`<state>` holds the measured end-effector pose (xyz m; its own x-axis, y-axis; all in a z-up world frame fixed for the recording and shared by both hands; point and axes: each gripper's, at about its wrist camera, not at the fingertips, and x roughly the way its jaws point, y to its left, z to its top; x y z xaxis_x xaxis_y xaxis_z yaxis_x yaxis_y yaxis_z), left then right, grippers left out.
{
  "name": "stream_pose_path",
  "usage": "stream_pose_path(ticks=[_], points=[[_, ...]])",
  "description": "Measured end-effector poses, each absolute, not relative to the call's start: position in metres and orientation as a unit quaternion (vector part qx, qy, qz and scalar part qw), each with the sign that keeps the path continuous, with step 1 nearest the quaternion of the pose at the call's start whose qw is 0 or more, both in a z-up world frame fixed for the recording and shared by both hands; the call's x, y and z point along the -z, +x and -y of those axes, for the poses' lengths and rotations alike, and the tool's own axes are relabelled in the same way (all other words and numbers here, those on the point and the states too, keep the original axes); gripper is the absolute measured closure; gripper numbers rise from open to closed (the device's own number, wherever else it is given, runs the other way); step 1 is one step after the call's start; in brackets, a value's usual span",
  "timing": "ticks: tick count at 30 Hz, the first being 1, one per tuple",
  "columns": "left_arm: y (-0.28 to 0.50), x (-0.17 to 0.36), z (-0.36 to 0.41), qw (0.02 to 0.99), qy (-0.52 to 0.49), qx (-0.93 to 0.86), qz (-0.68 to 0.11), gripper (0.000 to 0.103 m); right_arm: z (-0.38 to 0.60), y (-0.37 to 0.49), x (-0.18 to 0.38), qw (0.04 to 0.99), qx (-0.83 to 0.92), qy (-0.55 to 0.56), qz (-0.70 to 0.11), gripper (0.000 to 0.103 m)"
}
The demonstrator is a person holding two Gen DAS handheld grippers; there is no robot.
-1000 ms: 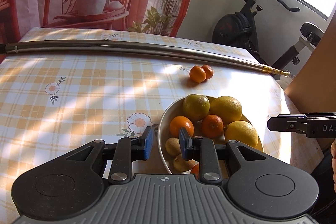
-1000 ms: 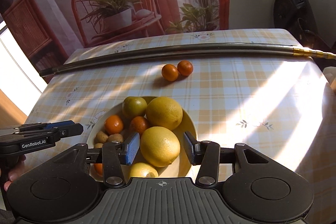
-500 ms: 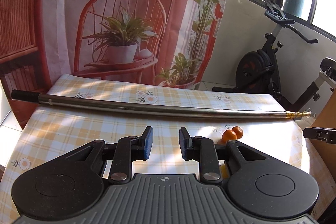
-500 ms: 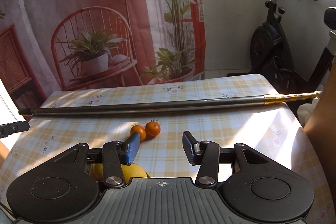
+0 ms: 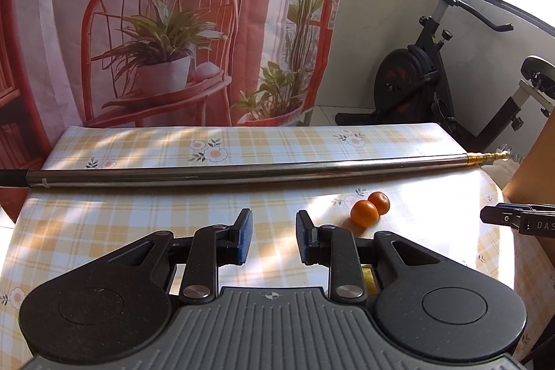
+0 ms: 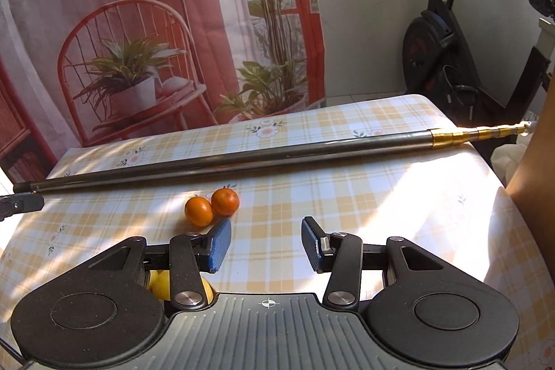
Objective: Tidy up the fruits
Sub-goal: 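Grasp a mandarin with the left tool while the right tool moves to the other mandarin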
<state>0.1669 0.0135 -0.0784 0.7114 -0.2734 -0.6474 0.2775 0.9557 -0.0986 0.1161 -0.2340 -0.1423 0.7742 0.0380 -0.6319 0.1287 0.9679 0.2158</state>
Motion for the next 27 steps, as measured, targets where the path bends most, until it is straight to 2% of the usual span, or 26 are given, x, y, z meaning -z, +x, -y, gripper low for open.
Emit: stream_pose_path(ticks=[14, 17, 22, 24, 25, 27], points=[[0.252, 0.131, 0.11, 0.86, 0.028, 0.302, -0.41, 0.075, 0.247, 0.151, 0.171, 0.92, 0.041, 0.133, -0.365, 0.06], [0.267, 0.146, 0.126, 0.849, 0.048, 0.319, -0.418, 0.07, 0.254, 0.151, 0.177, 0.915, 0.048, 0.144, -0.375, 0.06], [0.296, 0.163, 0.142, 0.841, 0.047, 0.299, -0.449, 0.07, 0.263, 0.152, 0.189, 0.909, 0.058, 0.145, -0.388, 0.06], [0.301, 0.168, 0.144, 0.836, 0.046, 0.3, -0.458, 0.066, 0.267, 0.151, 0.193, 0.906, 0.06, 0.151, -0.391, 0.06], [0.302, 0.169, 0.145, 0.832, 0.044, 0.304, -0.463, 0.06, 0.269, 0.151, 0.195, 0.905, 0.061, 0.154, -0.392, 0.06], [0.302, 0.173, 0.146, 0.826, 0.048, 0.308, -0.47, 0.06, 0.272, 0.151, 0.198, 0.903, 0.062, 0.163, -0.393, 0.06]])
